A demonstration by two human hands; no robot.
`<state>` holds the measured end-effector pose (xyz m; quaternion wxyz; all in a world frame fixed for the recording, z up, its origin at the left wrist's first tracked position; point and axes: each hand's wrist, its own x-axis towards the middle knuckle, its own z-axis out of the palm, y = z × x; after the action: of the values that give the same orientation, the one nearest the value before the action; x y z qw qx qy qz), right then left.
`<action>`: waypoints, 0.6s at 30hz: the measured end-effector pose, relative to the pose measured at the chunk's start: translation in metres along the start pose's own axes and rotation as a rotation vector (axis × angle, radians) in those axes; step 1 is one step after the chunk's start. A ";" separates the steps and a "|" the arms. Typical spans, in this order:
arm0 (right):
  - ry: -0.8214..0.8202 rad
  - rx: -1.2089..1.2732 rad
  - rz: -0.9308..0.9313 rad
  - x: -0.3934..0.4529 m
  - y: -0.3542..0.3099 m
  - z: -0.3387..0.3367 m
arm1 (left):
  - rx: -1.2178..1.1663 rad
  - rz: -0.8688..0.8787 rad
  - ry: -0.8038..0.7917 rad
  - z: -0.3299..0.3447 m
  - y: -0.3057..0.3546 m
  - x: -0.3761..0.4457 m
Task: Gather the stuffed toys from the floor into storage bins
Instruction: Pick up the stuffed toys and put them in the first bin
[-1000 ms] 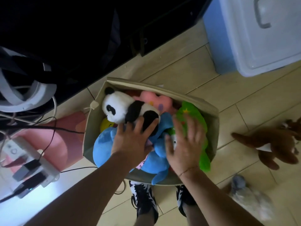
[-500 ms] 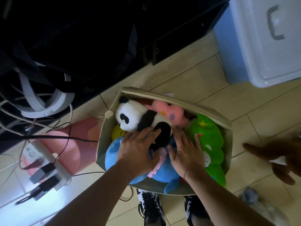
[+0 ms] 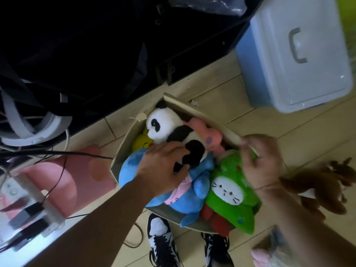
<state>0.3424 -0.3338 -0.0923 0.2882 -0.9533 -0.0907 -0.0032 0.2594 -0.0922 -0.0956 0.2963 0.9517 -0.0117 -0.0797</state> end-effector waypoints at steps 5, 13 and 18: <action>-0.427 0.086 1.228 0.040 0.075 -0.032 | -0.142 -0.118 0.256 -0.025 -0.025 0.019; -0.361 0.817 1.346 0.010 0.085 -0.028 | -0.579 -0.979 0.299 -0.072 -0.073 0.043; -0.353 1.058 0.998 -0.022 0.093 -0.041 | -0.327 -1.002 -0.206 -0.078 -0.076 0.018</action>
<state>0.3385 -0.4366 -0.1105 0.6565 -0.6017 0.3183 0.3250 0.2875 0.0128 -0.0778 0.3636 0.7694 0.4275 -0.3052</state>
